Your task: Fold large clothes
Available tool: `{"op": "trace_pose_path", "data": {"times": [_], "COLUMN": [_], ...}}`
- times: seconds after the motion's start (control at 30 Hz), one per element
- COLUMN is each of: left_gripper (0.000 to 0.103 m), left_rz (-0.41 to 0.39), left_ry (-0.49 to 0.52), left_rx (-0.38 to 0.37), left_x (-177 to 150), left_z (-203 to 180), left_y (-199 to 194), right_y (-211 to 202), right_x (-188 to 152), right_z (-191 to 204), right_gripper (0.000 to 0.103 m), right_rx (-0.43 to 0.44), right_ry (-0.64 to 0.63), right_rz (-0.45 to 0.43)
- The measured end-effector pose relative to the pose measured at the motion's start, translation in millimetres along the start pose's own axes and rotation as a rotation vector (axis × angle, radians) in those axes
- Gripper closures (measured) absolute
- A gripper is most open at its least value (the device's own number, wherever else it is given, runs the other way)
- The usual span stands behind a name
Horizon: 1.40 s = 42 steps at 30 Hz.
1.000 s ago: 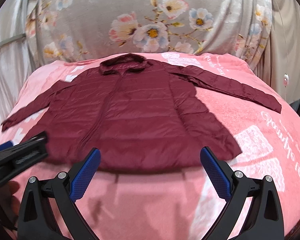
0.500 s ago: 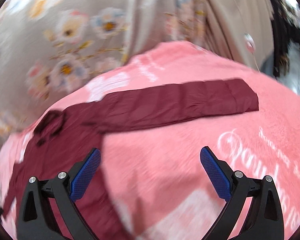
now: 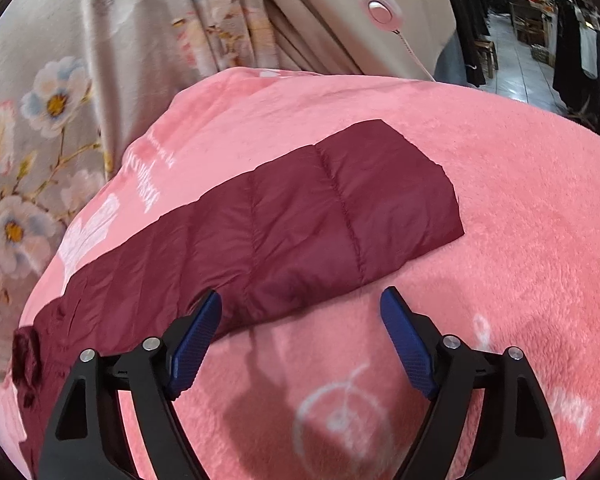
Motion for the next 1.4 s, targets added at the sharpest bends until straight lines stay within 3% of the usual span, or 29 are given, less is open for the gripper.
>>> {"op": "trace_pose_path", "data": {"times": [0.03, 0.1, 0.13, 0.17, 0.27, 0.4, 0.53, 0.63, 0.73, 0.9, 1.0, 1.07, 1.17, 1.27, 1.4], "left_gripper": [0.005, 0.005, 0.005, 0.005, 0.005, 0.005, 0.005, 0.005, 0.005, 0.005, 0.005, 0.005, 0.005, 0.005, 0.005], "left_rz": [0.007, 0.014, 0.017, 0.020, 0.019, -0.001, -0.005, -0.008, 0.008, 0.042, 0.067, 0.086, 0.095, 0.092, 0.081], "left_ry": [0.005, 0.016, 0.022, 0.024, 0.019, -0.002, -0.023, -0.043, -0.074, -0.125, -0.145, -0.156, -0.174, -0.186, -0.188], "left_rx": [0.003, 0.011, 0.015, 0.016, 0.013, 0.022, 0.044, 0.072, 0.091, 0.117, 0.101, 0.061, -0.029, -0.103, -0.111], "left_x": [-2, -5, -6, -6, -4, 9, 21, 30, 34, 31, 28, 28, 33, 40, 43], "left_z": [-1, -3, -4, -4, -1, 10, 26, 43, 64, 97, 106, 106, 99, 87, 82], "left_y": [4, 9, 11, 13, 14, 15, 19, 21, 27, 41, 49, 53, 52, 48, 43], "right_y": [2, 10, 15, 17, 4, -46, -96, -118, -128, -130, -128, -128, -146, -153, -135], "right_x": [3, 9, 11, 11, 16, 10, -42, -113, -186, -294, -352, -374, -370, -349, -320], "right_z": [1, 5, 8, 12, 41, 129, 240, 319, 367, 398, 403, 398, 388, 390, 380], "right_gripper": [0.033, 0.054, 0.077, 0.092, 0.097, 0.097, 0.097, 0.097, 0.097, 0.097, 0.090, 0.065, 0.040, 0.037, 0.037], "right_rx": [-0.009, -0.019, -0.011, -0.002, 0.013, 0.154, 0.333, 0.483, 0.605, 0.699, 0.722, 0.711, 0.754, 0.770, 0.729], "right_ry": [-0.003, -0.017, -0.023, -0.028, -0.102, -0.297, -0.532, -0.709, -0.822, -0.985, -1.081, -1.121, -1.105, -1.073, -0.960], "right_rz": [-0.006, -0.007, -0.001, 0.006, -0.058, -0.181, -0.233, -0.180, -0.079, 0.054, 0.141, 0.158, 0.113, 0.090, 0.150]}}
Point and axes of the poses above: each gripper's, at about its wrist camera, not at the fingertips, and y roughly the way its jaws point, z to its left, x to its top, the point moved 8 cm from there along y, roughly the way its jaws point, and after that the axes turned 2 degrees about z, right-handed, at the moved point
